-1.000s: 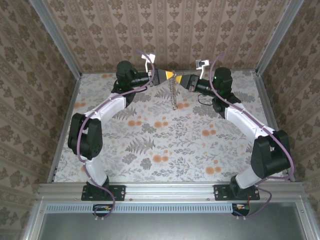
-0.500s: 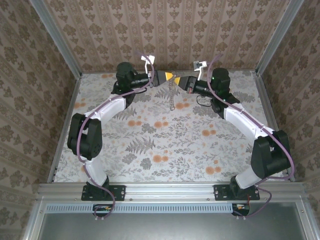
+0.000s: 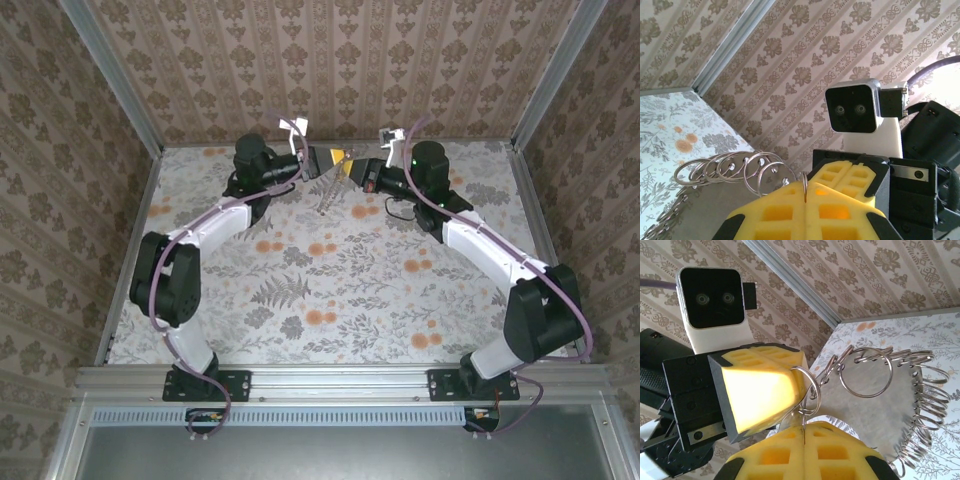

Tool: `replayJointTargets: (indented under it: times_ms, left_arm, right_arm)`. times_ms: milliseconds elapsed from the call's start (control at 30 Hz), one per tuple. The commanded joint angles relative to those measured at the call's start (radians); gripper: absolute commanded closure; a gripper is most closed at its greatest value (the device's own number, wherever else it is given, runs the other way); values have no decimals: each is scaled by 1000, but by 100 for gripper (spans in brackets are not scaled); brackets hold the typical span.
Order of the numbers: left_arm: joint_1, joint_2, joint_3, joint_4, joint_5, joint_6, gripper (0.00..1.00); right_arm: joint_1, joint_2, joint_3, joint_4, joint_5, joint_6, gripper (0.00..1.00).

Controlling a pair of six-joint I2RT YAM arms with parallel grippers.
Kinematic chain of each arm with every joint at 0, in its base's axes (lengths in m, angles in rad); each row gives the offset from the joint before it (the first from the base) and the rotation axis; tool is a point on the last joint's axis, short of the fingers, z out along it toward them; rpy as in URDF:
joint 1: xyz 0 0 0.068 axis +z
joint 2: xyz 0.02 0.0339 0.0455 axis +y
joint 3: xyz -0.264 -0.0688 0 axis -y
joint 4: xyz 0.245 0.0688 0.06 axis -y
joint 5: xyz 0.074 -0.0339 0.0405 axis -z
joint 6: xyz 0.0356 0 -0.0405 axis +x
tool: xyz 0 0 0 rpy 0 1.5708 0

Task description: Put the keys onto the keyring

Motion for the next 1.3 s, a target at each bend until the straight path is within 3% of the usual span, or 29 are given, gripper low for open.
replayJointTargets:
  times_ms: [0, 333, 600, 833, 1067, 1267]
  left_arm:
    - [-25, -61, -27, 64, -59, 40, 100]
    - [-63, -44, -81, 150, -150, 11, 100]
    - [-77, -18, -81, 166, -162, -7, 100]
    - [-63, -11, -72, 171, -165, -9, 100]
    - [-20, 49, -55, 347, -114, -130, 100]
    - [4, 113, -34, 487, -95, -256, 100]
  right_arm:
    - [27, -48, -7, -16, 109, -7, 100]
    - [86, -40, 40, -128, 295, -6, 100]
    - [113, 6, 125, -154, 193, -50, 100]
    - [81, -41, 111, -192, 159, -71, 100]
    - [-20, -147, 49, -169, 105, -18, 67]
    - [-117, -176, 17, -119, 82, 47, 64]
